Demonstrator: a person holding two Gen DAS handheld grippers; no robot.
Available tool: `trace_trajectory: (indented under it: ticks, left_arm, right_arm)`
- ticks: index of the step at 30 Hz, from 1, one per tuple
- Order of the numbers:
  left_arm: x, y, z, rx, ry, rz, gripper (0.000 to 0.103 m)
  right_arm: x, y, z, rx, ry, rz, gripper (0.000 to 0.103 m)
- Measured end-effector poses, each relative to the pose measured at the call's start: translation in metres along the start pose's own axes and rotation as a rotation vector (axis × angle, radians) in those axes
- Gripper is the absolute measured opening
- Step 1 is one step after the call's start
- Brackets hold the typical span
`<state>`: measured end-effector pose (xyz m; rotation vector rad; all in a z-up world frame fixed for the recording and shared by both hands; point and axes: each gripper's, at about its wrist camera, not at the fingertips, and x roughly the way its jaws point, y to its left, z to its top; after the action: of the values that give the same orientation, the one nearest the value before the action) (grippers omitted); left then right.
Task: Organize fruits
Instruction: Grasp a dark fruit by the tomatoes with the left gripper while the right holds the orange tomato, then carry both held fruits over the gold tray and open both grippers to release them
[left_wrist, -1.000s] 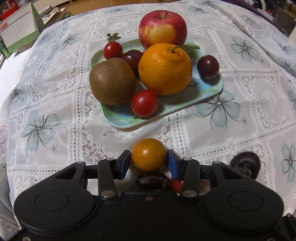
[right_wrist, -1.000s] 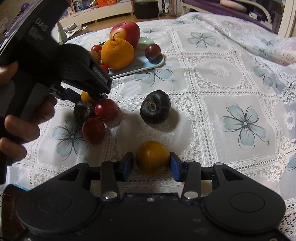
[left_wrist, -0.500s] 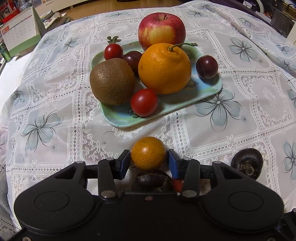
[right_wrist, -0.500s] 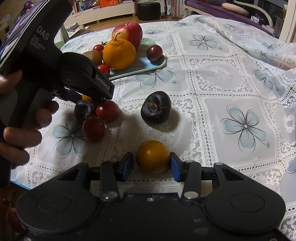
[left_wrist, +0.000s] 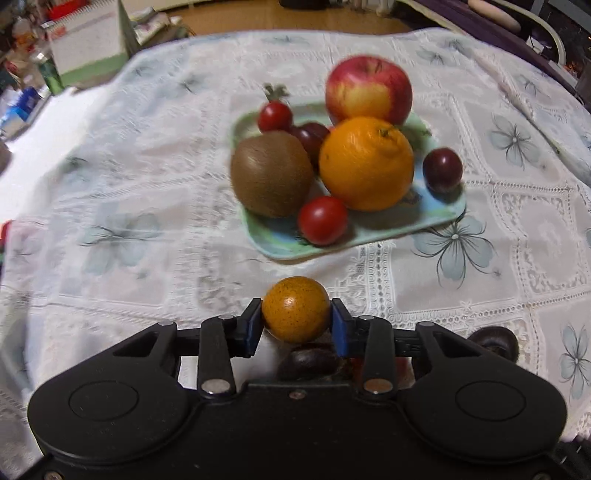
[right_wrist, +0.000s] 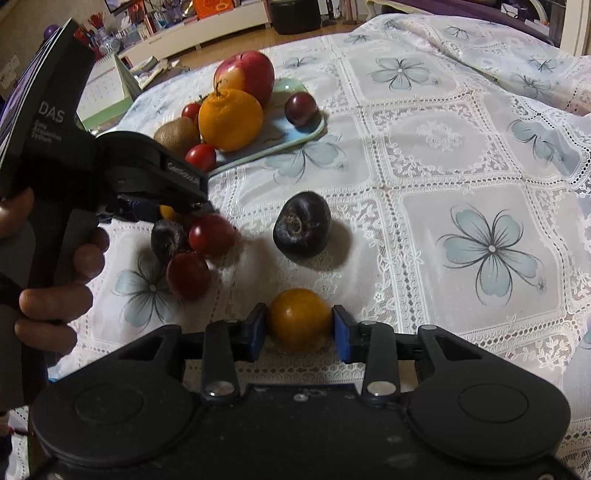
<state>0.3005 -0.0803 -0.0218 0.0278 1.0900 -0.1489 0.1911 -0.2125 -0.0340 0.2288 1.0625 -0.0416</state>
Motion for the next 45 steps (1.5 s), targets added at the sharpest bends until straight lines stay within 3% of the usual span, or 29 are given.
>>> trace_trajectory:
  ticks: [5, 11, 20, 27, 32, 35, 45]
  left_arm:
    - [-0.051, 0.008, -0.021, 0.017, -0.045, -0.007, 0.046]
    - [-0.105, 0.018, -0.071, 0.061, -0.078, -0.008, 0.046]
    - [-0.126, 0.042, -0.161, -0.004, -0.016, -0.102, 0.046]
    - [-0.137, 0.046, -0.200, -0.033, -0.034, -0.077, 0.046]
    - [-0.136, 0.042, -0.211, -0.029, -0.002, -0.108, 0.046]
    - [-0.135, 0.033, -0.214, -0.015, 0.001, -0.087, 0.046]
    - [-0.126, 0.020, -0.212, -0.002, 0.021, -0.037, 0.046]
  right_arm:
    - [-0.012, -0.006, 0.003, 0.016, -0.096, -0.019, 0.038]
    - [-0.018, -0.015, 0.009, 0.067, -0.115, 0.002, 0.038]
    - [-0.019, -0.010, 0.004, 0.042, -0.099, 0.013, 0.038]
    - [-0.030, -0.007, -0.005, 0.039, -0.113, 0.038, 0.038]
    - [-0.050, -0.008, -0.022, 0.053, -0.062, 0.094, 0.038]
    - [-0.064, -0.005, -0.034, 0.020, -0.010, 0.118, 0.038]
    - [-0.087, -0.002, -0.079, -0.109, 0.151, 0.096, 0.038]
